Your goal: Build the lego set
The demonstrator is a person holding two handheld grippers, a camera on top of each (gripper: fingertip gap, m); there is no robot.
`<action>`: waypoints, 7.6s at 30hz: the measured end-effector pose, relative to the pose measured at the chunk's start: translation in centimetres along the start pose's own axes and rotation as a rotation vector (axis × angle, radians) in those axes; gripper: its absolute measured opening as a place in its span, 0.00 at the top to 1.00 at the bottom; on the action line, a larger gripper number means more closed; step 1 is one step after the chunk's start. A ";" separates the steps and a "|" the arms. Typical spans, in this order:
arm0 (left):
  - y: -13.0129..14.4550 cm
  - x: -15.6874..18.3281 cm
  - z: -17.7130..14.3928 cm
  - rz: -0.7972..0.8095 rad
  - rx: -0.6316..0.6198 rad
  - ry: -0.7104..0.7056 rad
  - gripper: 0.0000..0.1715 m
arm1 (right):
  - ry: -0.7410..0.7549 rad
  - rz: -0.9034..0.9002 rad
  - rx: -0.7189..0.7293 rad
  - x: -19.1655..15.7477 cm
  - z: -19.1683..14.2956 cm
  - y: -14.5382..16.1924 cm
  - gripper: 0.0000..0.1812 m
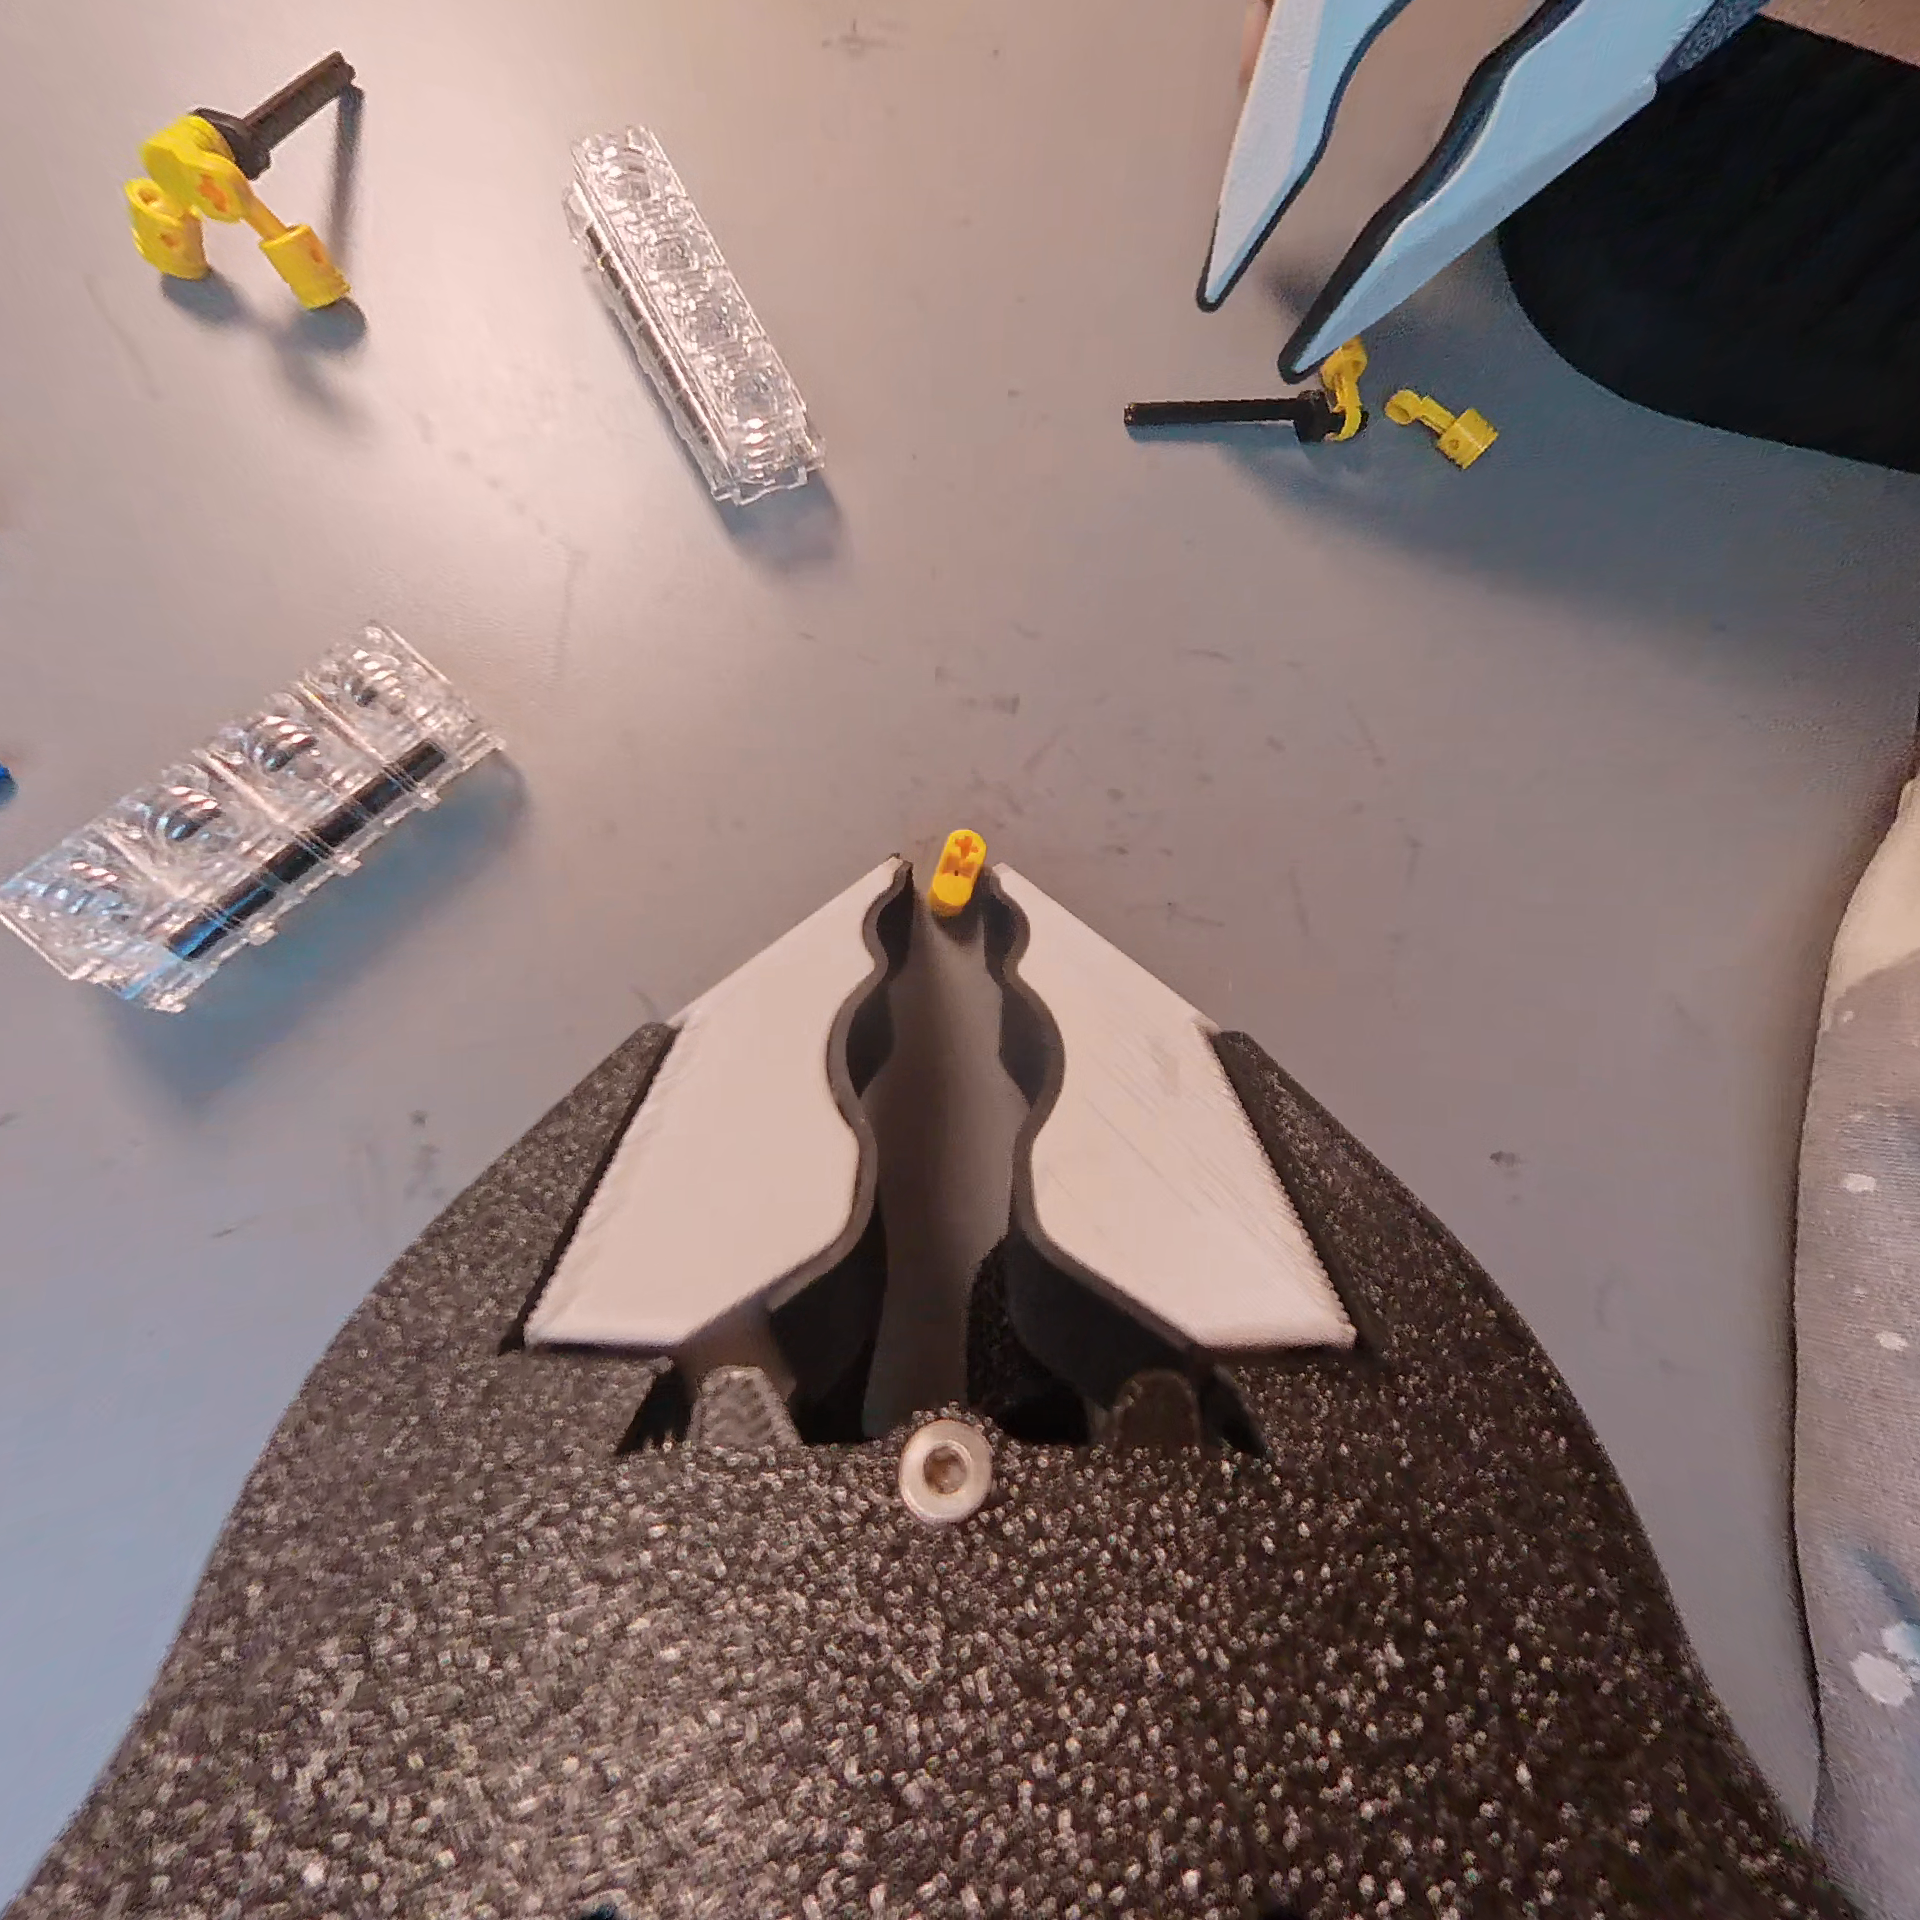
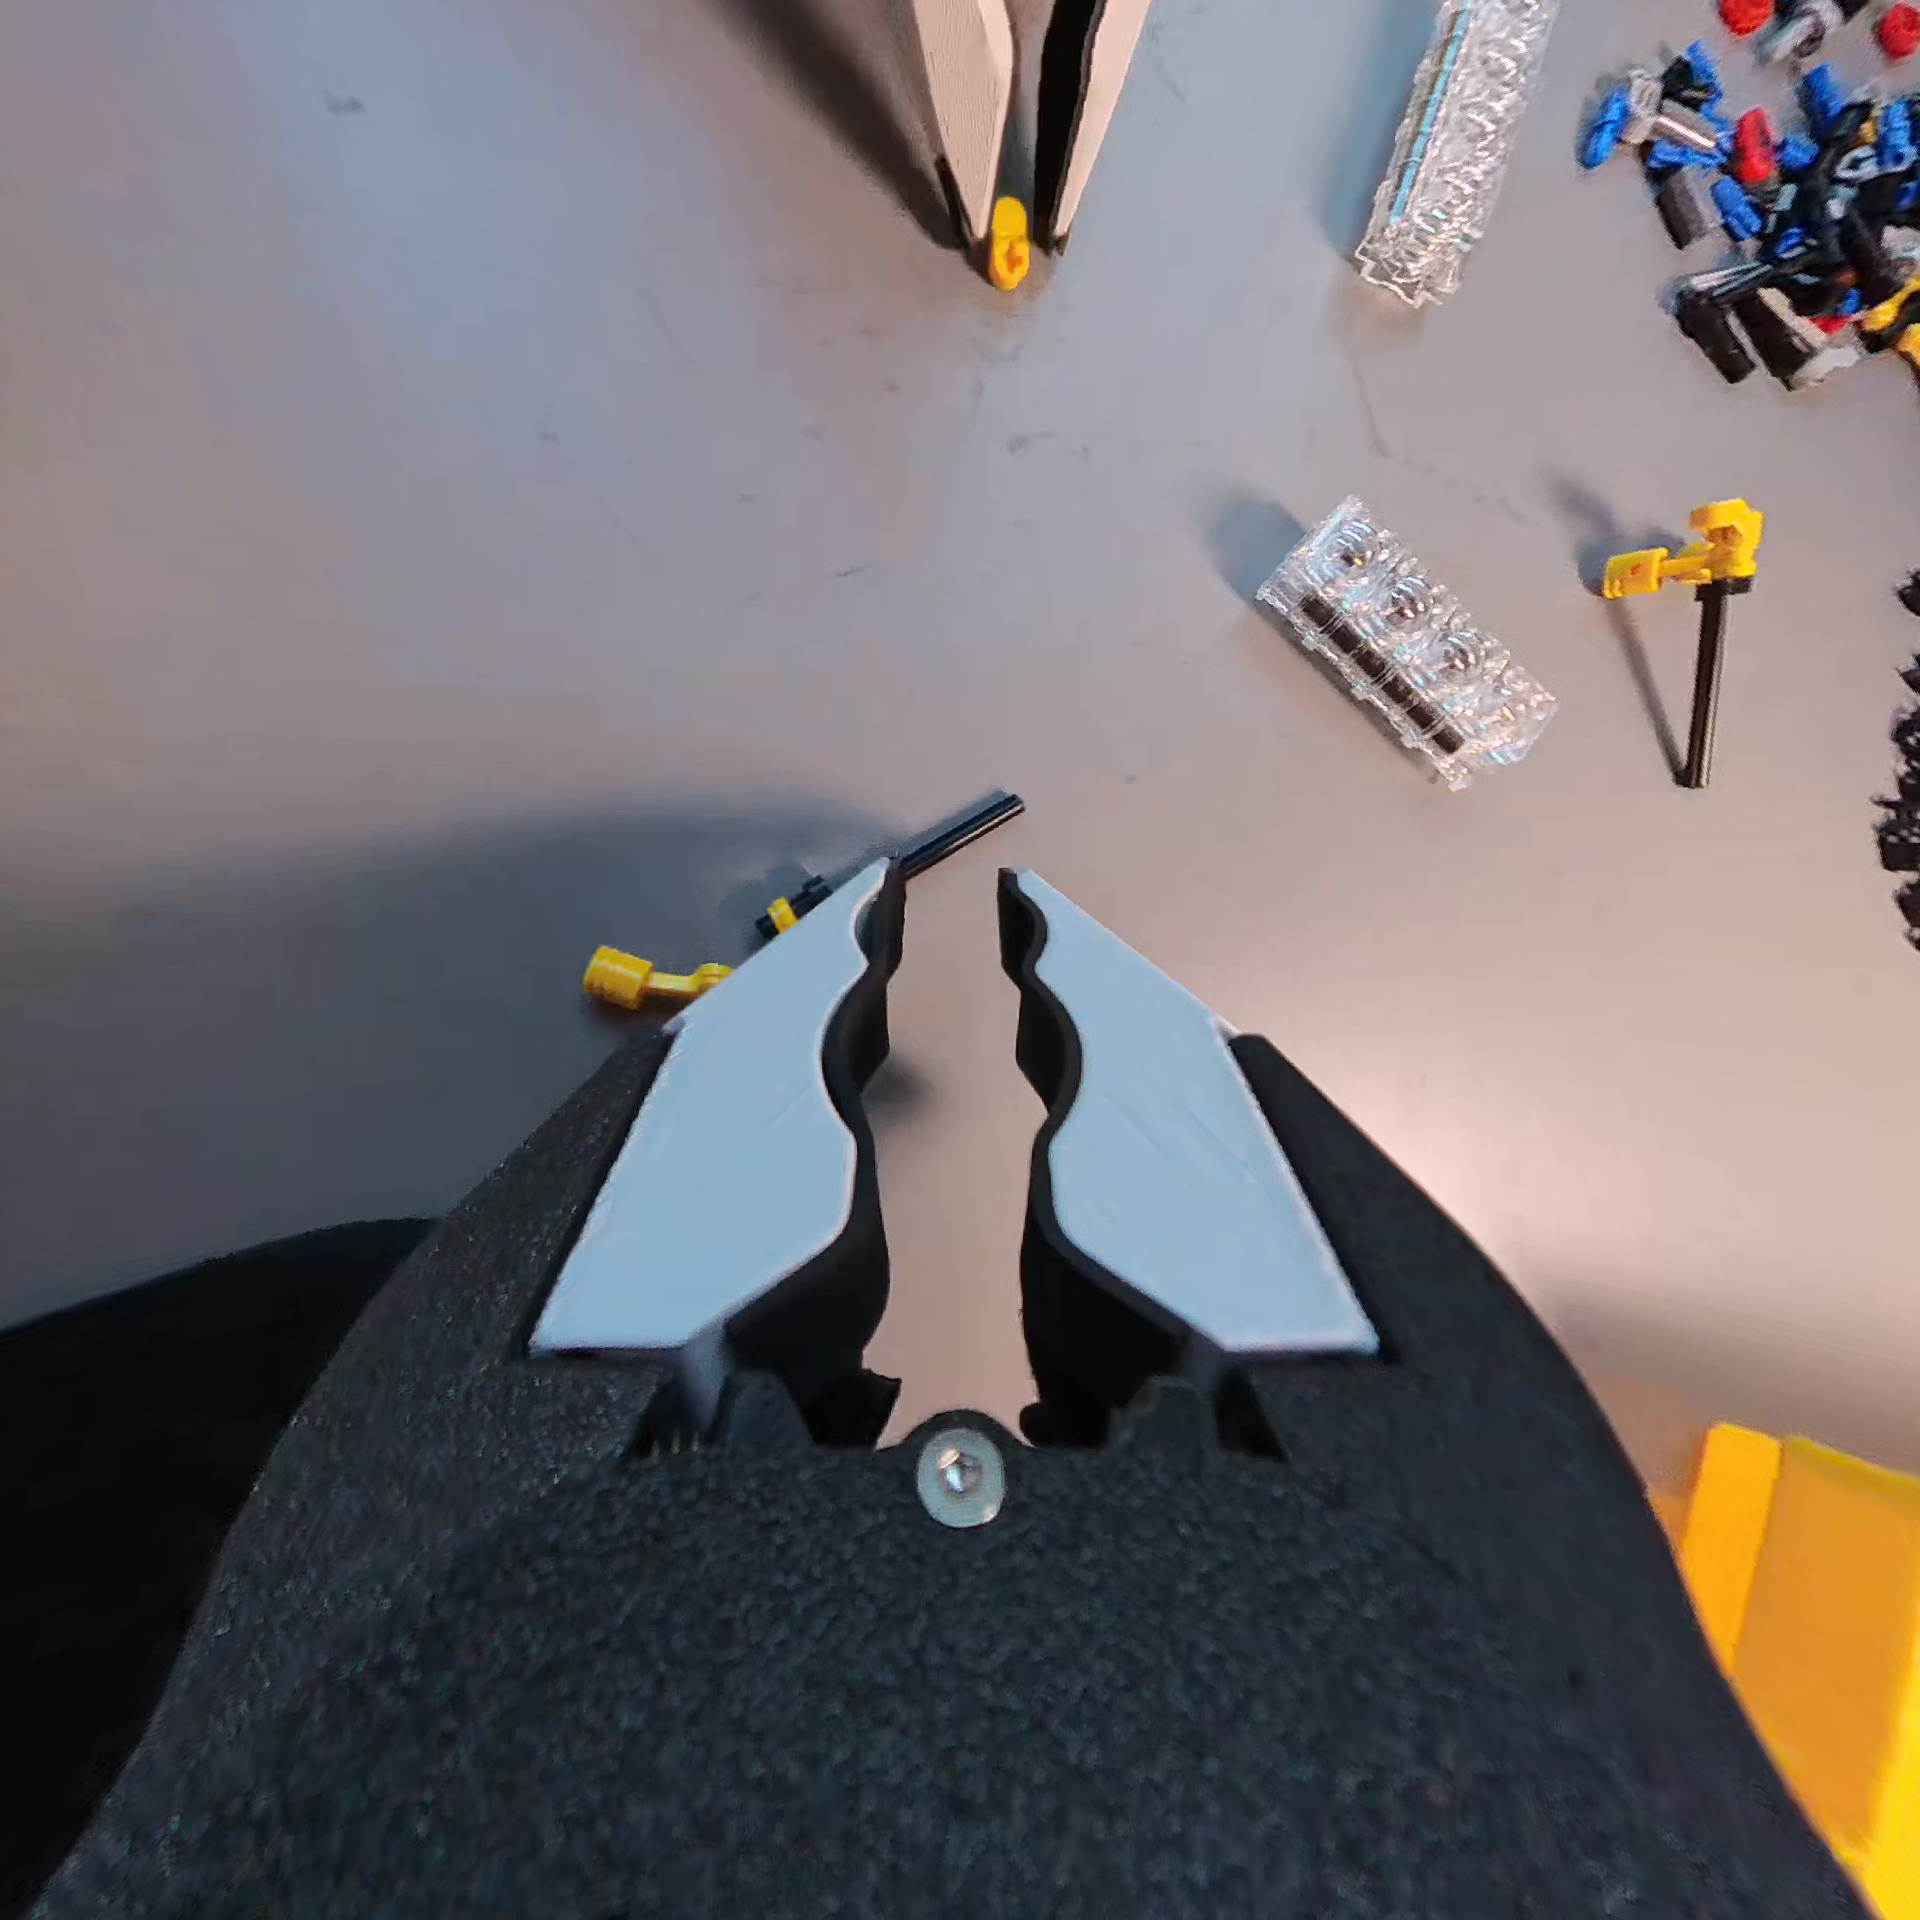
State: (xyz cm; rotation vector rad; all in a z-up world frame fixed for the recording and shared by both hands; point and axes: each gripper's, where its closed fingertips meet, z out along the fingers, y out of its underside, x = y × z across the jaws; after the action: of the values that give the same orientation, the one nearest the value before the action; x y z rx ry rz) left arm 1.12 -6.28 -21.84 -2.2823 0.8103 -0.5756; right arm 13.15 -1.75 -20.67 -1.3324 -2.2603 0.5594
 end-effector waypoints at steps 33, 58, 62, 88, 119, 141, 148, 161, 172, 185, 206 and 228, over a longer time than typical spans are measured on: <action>-0.3 -1.0 -0.2 0.002 0.053 -0.046 0.87 | -0.442 -0.632 -0.255 -1.8 0.8 1.3 0.98; -5.6 5.1 -1.4 0.034 0.339 0.200 0.91 | 0.030 0.222 0.363 -0.6 1.9 -8.2 0.98; -6.0 5.5 -1.7 0.116 0.366 0.170 0.96 | 0.032 0.170 0.391 -0.9 1.6 -9.5 0.98; -9.8 4.7 -7.4 -0.121 0.716 0.386 0.97 | 0.261 0.142 0.710 1.1 -2.5 -12.3 0.98; -10.8 5.8 -10.7 0.082 0.823 0.304 0.95 | -0.204 0.264 1.018 0.4 -5.1 -15.2 0.98; -10.1 5.2 -9.3 0.108 0.789 0.251 0.93 | -0.283 0.302 1.071 1.5 -6.6 -13.5 0.98; -10.8 5.7 -9.3 0.111 0.826 0.238 0.94 | -0.252 0.289 1.027 1.2 -6.0 -12.8 0.98; -10.6 5.9 -8.9 0.090 0.815 0.260 0.95 | -0.268 0.287 1.016 0.8 -5.1 -13.2 0.98; -8.4 6.1 -5.8 0.169 0.614 0.233 0.92 | -0.092 0.298 1.000 4.0 -6.2 -11.2 0.98; -6.2 11.8 4.7 0.284 0.187 0.238 0.92 | 0.118 0.314 0.881 6.9 -6.2 -8.3 0.98; -0.8 9.2 2.9 0.575 -0.026 0.221 0.94 | 0.165 0.359 0.879 7.6 -5.9 -7.6 0.98; 1.3 5.5 -0.7 0.319 -0.093 0.230 0.92 | 0.150 0.362 0.887 7.4 -5.7 -7.9 0.98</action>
State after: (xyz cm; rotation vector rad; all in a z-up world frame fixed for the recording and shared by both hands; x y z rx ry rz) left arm 4.06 -11.09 -21.26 -2.1310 1.3081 -0.6690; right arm 7.69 1.89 -10.29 -1.2172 -1.3436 1.3323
